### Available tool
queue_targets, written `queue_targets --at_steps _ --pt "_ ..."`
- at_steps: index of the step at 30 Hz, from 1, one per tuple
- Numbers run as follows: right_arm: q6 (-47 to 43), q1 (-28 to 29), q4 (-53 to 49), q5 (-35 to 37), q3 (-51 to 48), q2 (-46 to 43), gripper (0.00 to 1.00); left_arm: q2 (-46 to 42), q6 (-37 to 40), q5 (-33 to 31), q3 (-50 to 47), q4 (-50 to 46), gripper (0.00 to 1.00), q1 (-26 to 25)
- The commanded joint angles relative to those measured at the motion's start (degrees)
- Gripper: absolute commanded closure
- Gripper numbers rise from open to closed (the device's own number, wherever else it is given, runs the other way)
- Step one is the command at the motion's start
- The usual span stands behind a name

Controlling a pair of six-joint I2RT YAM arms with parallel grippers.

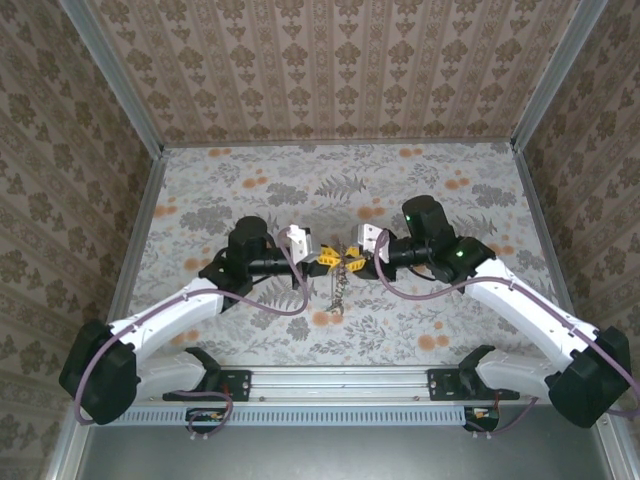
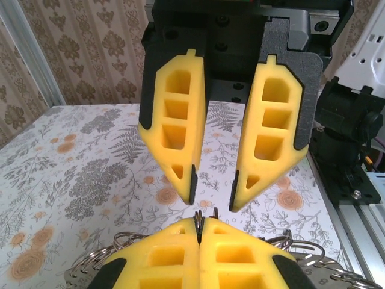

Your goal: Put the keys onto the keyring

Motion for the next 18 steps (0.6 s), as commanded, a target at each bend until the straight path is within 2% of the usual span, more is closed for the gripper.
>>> queue_targets --at_steps 1,11,18 --pt "0.22 -0.21 -1.10 -6.12 2.08 2.25 0.78 -1.09 -4.48 -0.77 -2.07 10.23 1.00 0.40" --pt "3.55 -0.65 4.14 -2.85 0.66 4.04 0.77 -0.11 -7.60 1.70 -3.01 14.69 1.00 0.61" --pt "3.75 -2.23 3.40 -4.01 0.01 3.24 0.75 1.28 -10.82 5.27 -3.02 18.08 1.00 1.31"
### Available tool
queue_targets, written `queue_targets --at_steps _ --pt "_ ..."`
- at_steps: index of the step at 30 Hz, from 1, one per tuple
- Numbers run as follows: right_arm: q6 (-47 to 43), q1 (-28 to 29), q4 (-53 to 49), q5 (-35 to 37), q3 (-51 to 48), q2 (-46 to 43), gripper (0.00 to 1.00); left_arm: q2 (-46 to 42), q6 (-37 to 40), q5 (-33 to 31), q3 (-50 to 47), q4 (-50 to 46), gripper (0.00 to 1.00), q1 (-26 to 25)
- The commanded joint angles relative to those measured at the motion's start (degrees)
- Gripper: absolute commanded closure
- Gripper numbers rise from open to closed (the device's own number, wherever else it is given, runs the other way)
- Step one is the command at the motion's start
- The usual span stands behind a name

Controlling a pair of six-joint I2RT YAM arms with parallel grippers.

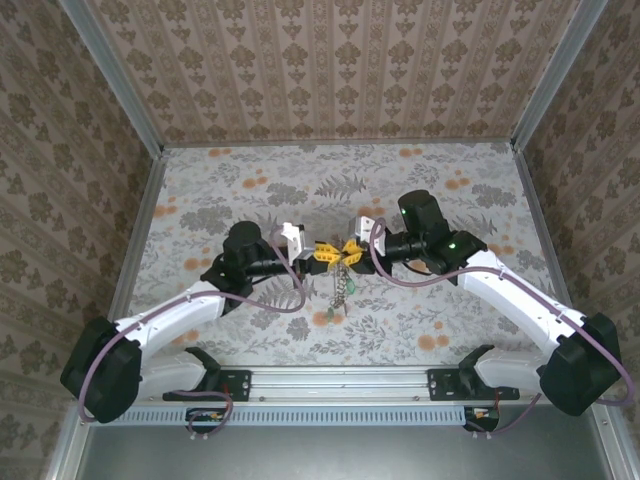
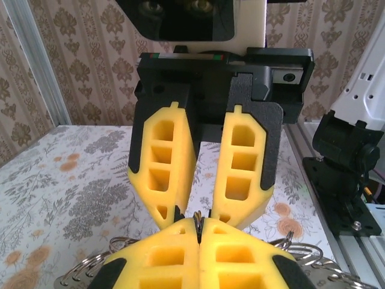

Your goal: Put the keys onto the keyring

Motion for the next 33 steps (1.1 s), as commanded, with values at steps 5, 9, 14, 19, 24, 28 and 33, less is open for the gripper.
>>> queue_targets --at_steps 5,9,14,19,24,28,33 --pt "1.15 -0.44 0.94 -3.22 -1.08 -0.37 0.79 0.62 -3.19 3.80 0.56 7.14 1.00 0.53" --pt "2.30 -0.44 3.00 -5.32 -1.58 -0.19 0.81 0.91 -4.40 3.77 -0.04 10.26 1.00 0.60" --pt "3.84 -0.44 3.67 -9.55 -0.86 1.17 0.84 2.28 -5.58 3.41 -0.62 13.02 1.00 0.29" --pt "2.77 -0.53 1.64 -8.49 0.01 1.63 1.00 3.30 -6.95 2.33 -1.81 15.30 1.00 0.24" --pt "-0.27 -0.62 -1.50 -3.94 0.44 0.03 1.00 0.27 -1.57 0.59 -1.26 2.30 0.91 0.69" --pt "-3.82 -0.44 -6.94 -1.45 2.68 0.05 1.00 -2.31 8.21 0.00 2.32 -17.02 0.77 0.59" --pt "-7.32 1.06 -13.32 1.03 6.06 1.32 1.00 -1.21 17.20 -0.29 8.38 -35.67 0.75 0.43"
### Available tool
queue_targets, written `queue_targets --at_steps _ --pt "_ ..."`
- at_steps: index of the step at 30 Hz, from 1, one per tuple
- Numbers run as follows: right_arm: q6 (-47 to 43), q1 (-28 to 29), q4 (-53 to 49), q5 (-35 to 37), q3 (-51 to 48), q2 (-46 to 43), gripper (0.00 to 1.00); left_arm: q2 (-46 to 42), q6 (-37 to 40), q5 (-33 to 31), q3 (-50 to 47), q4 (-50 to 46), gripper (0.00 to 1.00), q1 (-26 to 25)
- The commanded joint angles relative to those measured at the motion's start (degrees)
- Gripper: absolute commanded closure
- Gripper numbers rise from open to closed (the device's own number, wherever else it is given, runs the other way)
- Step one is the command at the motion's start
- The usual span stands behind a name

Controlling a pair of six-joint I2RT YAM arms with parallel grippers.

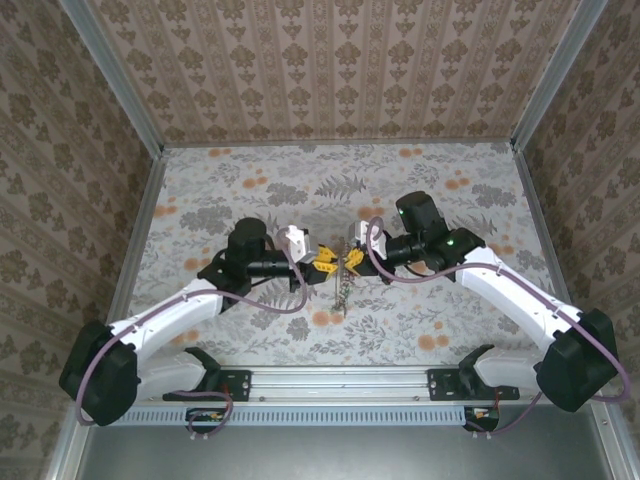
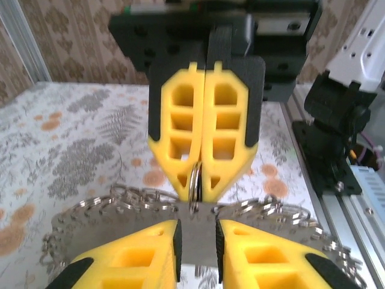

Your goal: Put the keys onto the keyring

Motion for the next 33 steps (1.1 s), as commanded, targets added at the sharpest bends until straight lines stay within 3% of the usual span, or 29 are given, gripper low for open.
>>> queue_targets --at_steps 1,8,15,21,30,33 --pt "-4.45 1.47 -5.12 2.34 4.10 0.22 1.00 0.14 8.10 -0.05 3.73 -15.15 0.73 0.17" --pt "-7.39 4.35 -7.93 6.09 5.95 2.33 1.00 2.56 2.18 1.82 2.98 -5.67 0.66 0.08" --pt "-8.21 6.20 -8.32 8.99 6.32 3.46 1.00 3.04 -1.67 2.39 3.51 -3.27 0.65 0.11" --pt "-8.45 7.49 -7.23 12.44 6.19 3.81 1.00 3.06 -2.29 2.93 3.16 -2.19 0.74 -0.39" --pt "-6.65 7.58 -5.96 13.94 6.36 4.63 1.00 2.78 -1.18 2.13 3.59 -1.77 0.74 -1.78" --pt "-5.98 7.58 -5.92 13.74 5.91 4.13 1.00 2.89 -1.02 2.21 3.71 -1.81 0.79 -1.90"
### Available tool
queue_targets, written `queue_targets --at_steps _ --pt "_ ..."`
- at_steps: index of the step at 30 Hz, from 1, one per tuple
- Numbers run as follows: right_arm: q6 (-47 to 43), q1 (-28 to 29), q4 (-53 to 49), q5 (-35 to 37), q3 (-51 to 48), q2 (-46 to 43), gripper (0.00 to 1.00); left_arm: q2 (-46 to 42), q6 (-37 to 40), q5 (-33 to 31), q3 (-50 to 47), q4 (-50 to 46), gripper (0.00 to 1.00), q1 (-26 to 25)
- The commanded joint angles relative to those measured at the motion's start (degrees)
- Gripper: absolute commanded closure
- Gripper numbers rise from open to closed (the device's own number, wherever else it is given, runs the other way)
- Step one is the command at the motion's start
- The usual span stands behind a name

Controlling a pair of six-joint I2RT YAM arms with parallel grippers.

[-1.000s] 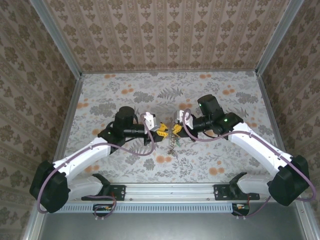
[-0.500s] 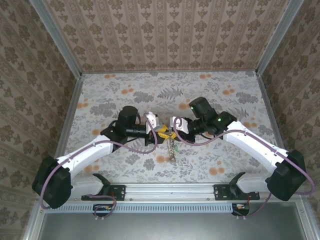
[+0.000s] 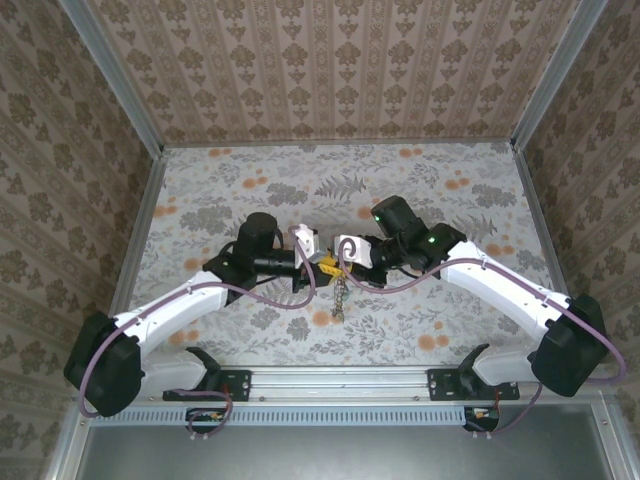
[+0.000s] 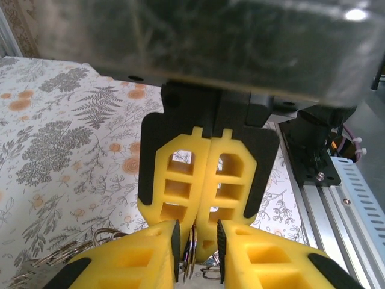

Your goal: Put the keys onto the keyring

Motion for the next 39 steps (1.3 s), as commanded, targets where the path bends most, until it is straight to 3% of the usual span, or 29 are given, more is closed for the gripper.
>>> queue_targets --at_steps 1,6,16,22,27,39 --pt "1.09 0.32 3.18 -0.26 0.98 -0.88 1.00 0.00 0.29 1.03 1.36 1.00 0.80 -0.38" --pt "2.26 0.23 6.45 -0.93 -0.75 -2.85 1.00 0.70 0.89 -1.29 1.25 -0.35 0.72 -0.35" --pt "1.77 0.14 5.77 -2.31 -0.44 -2.75 1.00 -0.54 4.57 -6.04 2.06 -4.96 0.77 -0.26" --pt "1.61 0.14 5.87 -2.71 -0.67 -3.06 1.00 -2.69 6.35 -8.18 1.93 -6.97 0.72 0.58" --pt "2.34 0.12 6.94 -4.22 -0.05 -2.15 1.00 -2.63 6.11 -6.87 1.84 -6.28 0.79 0.41" --pt "3.34 0.23 8.67 -5.32 -0.41 0.10 1.00 -2.77 4.37 -5.29 0.20 -1.38 0.85 -0.43"
